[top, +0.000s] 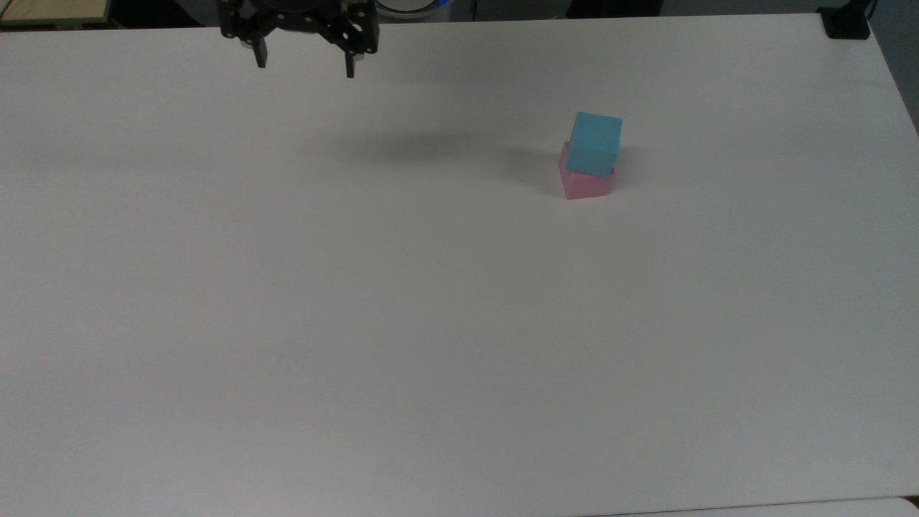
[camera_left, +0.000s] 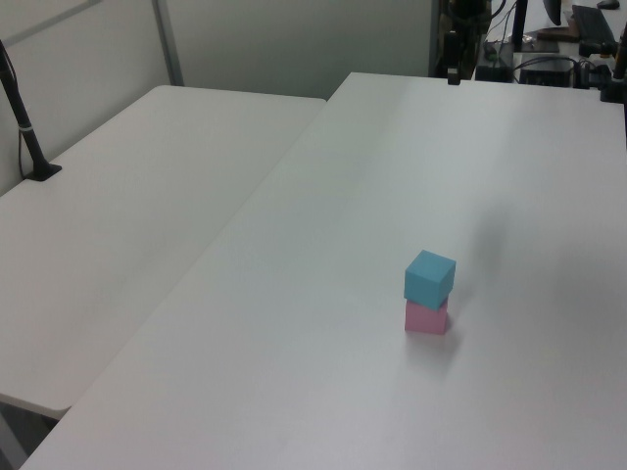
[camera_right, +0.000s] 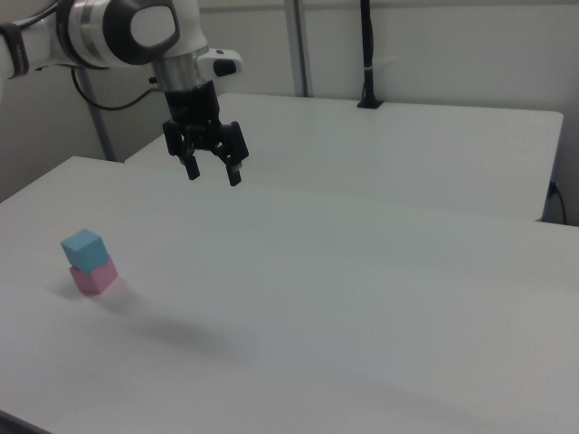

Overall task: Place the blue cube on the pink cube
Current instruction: 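Open the gripper and raise it away from the stacked cubes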

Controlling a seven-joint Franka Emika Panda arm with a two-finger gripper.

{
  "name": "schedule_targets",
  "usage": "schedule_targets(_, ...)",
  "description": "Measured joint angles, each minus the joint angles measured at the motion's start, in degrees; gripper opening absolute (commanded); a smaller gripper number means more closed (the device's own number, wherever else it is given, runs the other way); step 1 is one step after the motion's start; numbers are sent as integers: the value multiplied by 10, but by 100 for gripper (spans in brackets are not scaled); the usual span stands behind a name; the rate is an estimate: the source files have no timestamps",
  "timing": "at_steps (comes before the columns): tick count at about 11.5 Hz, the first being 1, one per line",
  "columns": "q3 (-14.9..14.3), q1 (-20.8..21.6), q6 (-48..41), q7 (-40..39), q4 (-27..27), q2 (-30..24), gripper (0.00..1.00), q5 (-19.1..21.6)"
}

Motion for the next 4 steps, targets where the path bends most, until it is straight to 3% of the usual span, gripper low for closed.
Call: schedule_targets(4, -3, 0, 0, -1, 0, 0, 100, 5)
